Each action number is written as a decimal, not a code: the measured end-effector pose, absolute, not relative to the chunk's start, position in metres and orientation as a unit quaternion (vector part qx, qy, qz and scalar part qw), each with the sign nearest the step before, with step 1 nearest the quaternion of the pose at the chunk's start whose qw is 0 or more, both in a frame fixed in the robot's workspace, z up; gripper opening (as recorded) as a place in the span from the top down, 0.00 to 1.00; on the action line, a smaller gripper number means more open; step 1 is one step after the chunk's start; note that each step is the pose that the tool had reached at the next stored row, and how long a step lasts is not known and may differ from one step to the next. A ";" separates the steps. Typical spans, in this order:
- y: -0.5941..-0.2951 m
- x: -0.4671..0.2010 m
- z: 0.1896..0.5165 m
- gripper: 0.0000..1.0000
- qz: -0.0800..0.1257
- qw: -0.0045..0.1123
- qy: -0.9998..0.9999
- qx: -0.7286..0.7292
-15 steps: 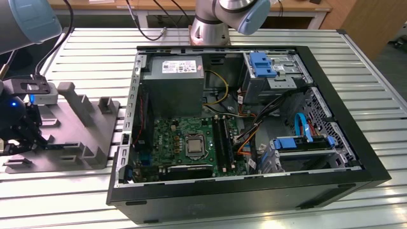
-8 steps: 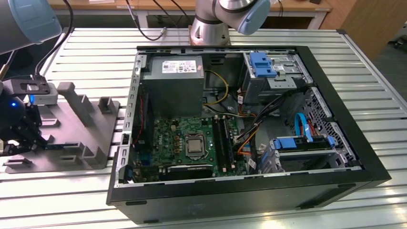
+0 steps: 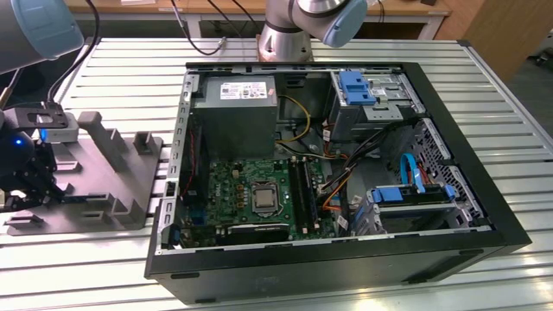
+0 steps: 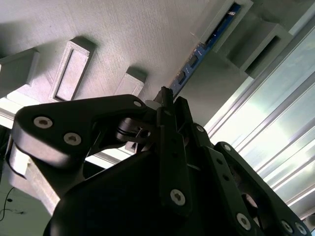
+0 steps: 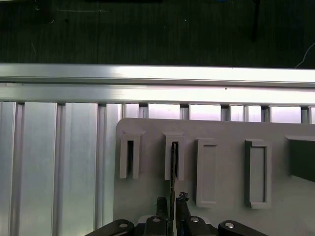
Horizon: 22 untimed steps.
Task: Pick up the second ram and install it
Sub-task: 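Pick up the second ram and move it above second insertion slot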
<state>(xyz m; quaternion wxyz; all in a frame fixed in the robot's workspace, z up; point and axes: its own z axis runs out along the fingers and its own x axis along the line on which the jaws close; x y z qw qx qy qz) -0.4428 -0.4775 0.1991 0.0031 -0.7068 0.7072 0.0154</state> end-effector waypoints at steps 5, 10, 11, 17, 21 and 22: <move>-0.478 -0.443 0.199 0.87 0.015 0.003 0.707 -0.707; -0.478 -0.443 0.199 0.87 0.015 0.003 0.707 -0.707; -0.478 -0.443 0.199 0.87 0.015 0.003 0.707 -0.707; -0.478 -0.443 0.199 0.89 0.015 0.003 0.707 -0.707; -0.478 -0.443 0.200 0.89 0.015 0.003 0.707 -0.707; -0.478 -0.443 0.201 0.89 0.015 0.003 0.707 -0.707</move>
